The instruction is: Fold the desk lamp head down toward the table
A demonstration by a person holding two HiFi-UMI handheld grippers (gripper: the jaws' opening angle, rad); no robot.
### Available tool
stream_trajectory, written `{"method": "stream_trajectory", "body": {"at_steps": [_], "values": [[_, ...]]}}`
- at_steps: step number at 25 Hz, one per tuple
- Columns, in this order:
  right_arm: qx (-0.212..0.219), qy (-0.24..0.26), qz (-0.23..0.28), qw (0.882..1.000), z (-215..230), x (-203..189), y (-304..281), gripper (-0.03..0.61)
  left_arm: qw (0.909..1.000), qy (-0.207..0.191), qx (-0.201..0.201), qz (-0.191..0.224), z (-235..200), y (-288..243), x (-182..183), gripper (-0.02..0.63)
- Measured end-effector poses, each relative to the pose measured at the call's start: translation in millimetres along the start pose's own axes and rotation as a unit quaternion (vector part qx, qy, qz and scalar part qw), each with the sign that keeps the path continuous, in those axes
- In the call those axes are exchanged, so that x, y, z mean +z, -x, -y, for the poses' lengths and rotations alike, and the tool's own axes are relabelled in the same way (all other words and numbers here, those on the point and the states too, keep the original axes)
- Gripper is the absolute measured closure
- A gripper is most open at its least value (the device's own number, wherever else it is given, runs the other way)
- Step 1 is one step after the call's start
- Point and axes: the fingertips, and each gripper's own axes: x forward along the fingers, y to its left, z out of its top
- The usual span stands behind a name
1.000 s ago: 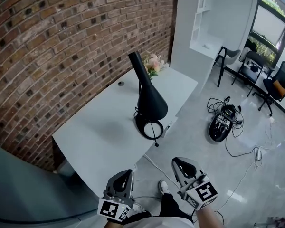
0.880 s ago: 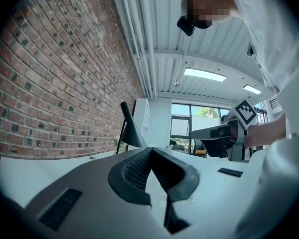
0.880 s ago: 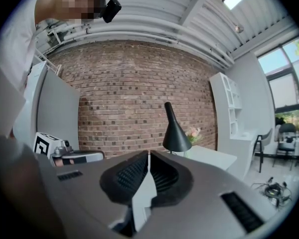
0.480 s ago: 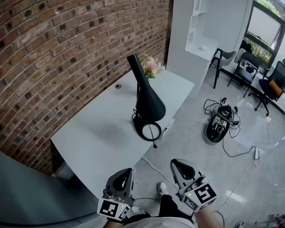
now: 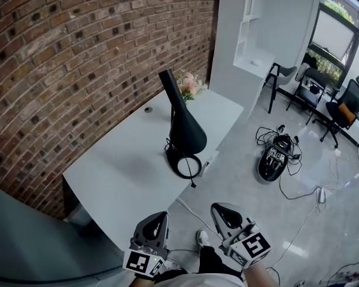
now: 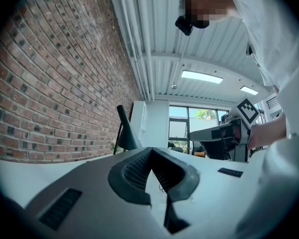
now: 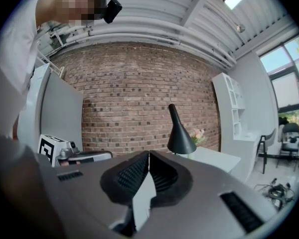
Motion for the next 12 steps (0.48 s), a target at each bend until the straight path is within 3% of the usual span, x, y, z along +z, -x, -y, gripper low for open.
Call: {"method": "stream_trajectory", "body": {"at_steps": [12], "values": [[0.026, -0.008, 0.0, 1.0, -2.2, 2.1, -0.8, 0.56, 0.9999, -0.004, 0.01, -0.003, 4.6, -1.5, 3.7, 0.606]]}}
